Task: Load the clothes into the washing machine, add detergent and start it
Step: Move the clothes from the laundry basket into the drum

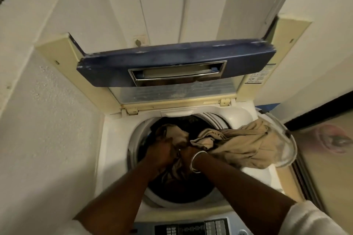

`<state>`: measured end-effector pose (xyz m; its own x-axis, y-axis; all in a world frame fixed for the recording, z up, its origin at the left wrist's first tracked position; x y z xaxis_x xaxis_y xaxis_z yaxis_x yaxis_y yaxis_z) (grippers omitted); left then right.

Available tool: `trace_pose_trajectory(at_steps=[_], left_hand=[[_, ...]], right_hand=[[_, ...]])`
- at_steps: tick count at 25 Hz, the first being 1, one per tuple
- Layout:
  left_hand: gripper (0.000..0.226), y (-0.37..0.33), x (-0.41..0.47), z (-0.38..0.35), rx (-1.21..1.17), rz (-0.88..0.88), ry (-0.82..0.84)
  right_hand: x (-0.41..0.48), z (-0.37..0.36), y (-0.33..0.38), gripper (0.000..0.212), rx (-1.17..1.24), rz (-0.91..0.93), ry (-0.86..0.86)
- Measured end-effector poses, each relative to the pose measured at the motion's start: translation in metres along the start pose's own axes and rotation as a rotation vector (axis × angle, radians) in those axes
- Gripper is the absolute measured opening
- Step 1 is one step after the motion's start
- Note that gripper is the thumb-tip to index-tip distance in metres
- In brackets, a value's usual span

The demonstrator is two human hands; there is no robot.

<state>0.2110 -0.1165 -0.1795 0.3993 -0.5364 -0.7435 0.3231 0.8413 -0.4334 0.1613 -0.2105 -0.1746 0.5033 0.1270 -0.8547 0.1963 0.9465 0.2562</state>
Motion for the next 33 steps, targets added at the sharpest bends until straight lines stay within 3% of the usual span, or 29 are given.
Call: trace_pose_trajectory(at_steps=[3, 8, 10, 13, 15, 17, 19, 22, 27, 29, 31, 33], left_hand=[[0.05, -0.057, -0.048, 0.043, -0.093, -0.16, -0.373], [0.04, -0.179, -0.075, 0.048, -0.174, -0.419, -0.575], [0.041, -0.248, -0.08, 0.046, -0.165, -0.569, -0.62], [0.028, -0.331, -0.06, 0.032, -0.108, -0.677, -0.554], [0.028, -0.376, -0.03, 0.02, 0.096, -0.665, -0.537], [0.031, -0.402, 0.01, 0.006, 0.4, -0.574, -0.461], [0.036, -0.409, 0.057, -0.013, 0.656, -0.352, -0.261], [0.077, -0.404, 0.112, -0.046, 0.84, -0.002, 0.046], [0.104, -0.397, 0.173, -0.091, 1.058, 0.185, 0.311], [0.113, -0.38, 0.191, -0.098, 1.078, 0.285, 0.439], [0.102, -0.368, 0.2, -0.097, 1.098, 0.297, 0.495], [0.071, -0.367, 0.205, -0.1, 1.088, 0.261, 0.463]], right_hand=[[-0.061, 0.033, 0.004, 0.037, -0.118, -0.017, -0.231], [-0.178, 0.076, -0.068, 0.023, 0.021, 0.009, -0.684], [-0.219, 0.076, -0.121, 0.027, 0.125, -0.024, -0.85], [-0.245, 0.064, -0.208, 0.038, 0.391, -0.078, -1.043], [-0.243, 0.055, -0.265, 0.027, 0.561, -0.142, -1.081], [-0.221, 0.042, -0.316, 0.028, 0.708, -0.223, -1.016], [-0.185, 0.023, -0.364, 0.056, 0.854, -0.274, -0.88], [-0.127, -0.014, -0.411, 0.093, 1.062, -0.324, -0.672], [-0.032, -0.076, -0.44, 0.108, 1.324, -0.352, -0.334], [0.0, -0.092, -0.434, 0.106, 1.443, -0.278, -0.187], [0.026, -0.105, -0.422, 0.095, 1.659, -0.173, -0.105], [0.043, -0.121, -0.408, 0.1, 1.915, -0.215, 0.074]])
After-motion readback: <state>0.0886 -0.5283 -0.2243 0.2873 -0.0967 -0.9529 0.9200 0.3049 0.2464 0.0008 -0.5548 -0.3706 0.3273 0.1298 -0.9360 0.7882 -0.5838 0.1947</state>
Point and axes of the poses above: each hand's wrist, its own x-axis towards the middle knuckle, its own z-axis out of the back of the hand, y = z × x, the point moved 7 cm from there along x, towards the middle knuckle, and after that the axes turned 15 degrees about y, right-handed, at the moved point
